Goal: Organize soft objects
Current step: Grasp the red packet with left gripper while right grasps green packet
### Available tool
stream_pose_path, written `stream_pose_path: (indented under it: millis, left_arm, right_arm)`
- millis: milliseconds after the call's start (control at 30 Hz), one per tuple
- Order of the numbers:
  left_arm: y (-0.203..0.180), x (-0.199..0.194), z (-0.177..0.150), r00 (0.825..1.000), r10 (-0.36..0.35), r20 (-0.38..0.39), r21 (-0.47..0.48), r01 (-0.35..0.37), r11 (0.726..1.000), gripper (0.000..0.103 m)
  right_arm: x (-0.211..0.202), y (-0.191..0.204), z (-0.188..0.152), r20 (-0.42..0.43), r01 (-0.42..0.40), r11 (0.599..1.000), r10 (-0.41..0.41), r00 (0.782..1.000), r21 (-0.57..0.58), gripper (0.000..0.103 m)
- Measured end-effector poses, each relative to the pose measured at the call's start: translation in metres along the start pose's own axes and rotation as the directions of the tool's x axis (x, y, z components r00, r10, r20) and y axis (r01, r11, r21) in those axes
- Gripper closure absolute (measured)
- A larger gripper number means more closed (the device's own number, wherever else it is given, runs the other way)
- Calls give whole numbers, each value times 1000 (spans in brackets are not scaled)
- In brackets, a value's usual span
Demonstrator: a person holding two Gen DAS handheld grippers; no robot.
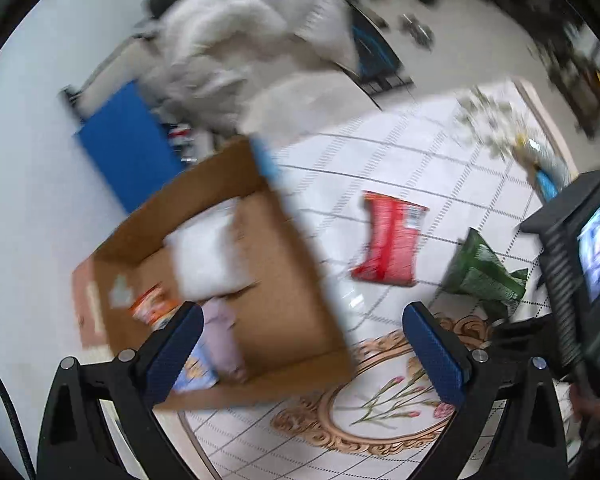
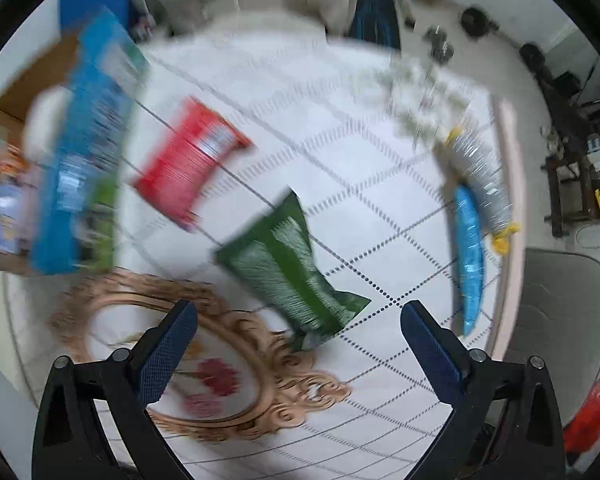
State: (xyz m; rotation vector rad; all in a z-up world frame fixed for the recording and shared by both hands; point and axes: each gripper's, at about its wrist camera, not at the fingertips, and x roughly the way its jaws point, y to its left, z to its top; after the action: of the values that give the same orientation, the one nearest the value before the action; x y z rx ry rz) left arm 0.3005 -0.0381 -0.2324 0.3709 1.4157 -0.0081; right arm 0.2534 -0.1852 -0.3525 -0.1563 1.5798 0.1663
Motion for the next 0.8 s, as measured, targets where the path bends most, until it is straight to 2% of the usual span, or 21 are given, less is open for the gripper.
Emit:
stream_pose_path:
  millis: [133, 233, 300, 333, 400, 500, 567, 600, 667, 800]
  left_arm:
    - [-31, 39, 38, 997, 9, -81, 71, -4, 997, 1]
    - [-45, 65, 54, 989, 5, -146, 94, 9, 996, 1]
    - [-50, 80, 60, 982, -19, -189, 82, 35, 996, 1]
    - [-53, 88, 64, 978, -23, -210, 79, 40, 996, 1]
    - [-60, 103, 69, 970, -30, -241, 81, 51, 995, 1]
    - [-78, 123, 75, 956, -44, -289, 104, 76, 992, 1]
    - [-88, 137, 77, 946, -40, -322, 124, 85, 989, 1]
    - [-91, 143, 77, 941, -36, -336, 133, 85, 987, 1]
    - [-97, 157, 77, 929, -37, -368, 137, 94, 986, 1]
    - [-100, 177, 73, 910, -67, -409, 103, 119, 988, 1]
  right_arm:
    - [39, 0, 8, -71, -37, 997, 32, 997, -64, 4]
    - [55, -8, 9, -100, -38, 998, 33, 994, -55, 23]
    - [60, -23, 10, -113, -80, 997, 82, 990, 19, 50]
    - [62, -38, 9, -125, -111, 989, 124, 984, 100, 52]
    - [59, -65, 8, -119, -119, 969, 147, 982, 216, 57]
    - [54, -107, 0, -90, -205, 884, 265, 960, 420, 57]
    - [48, -124, -3, -61, -256, 843, 322, 945, 473, 54]
    - [45, -129, -2, -57, -263, 843, 326, 944, 470, 44]
    - [38, -137, 0, -46, -264, 850, 319, 947, 457, 34]
    - [39, -145, 7, -71, -236, 868, 295, 953, 437, 34]
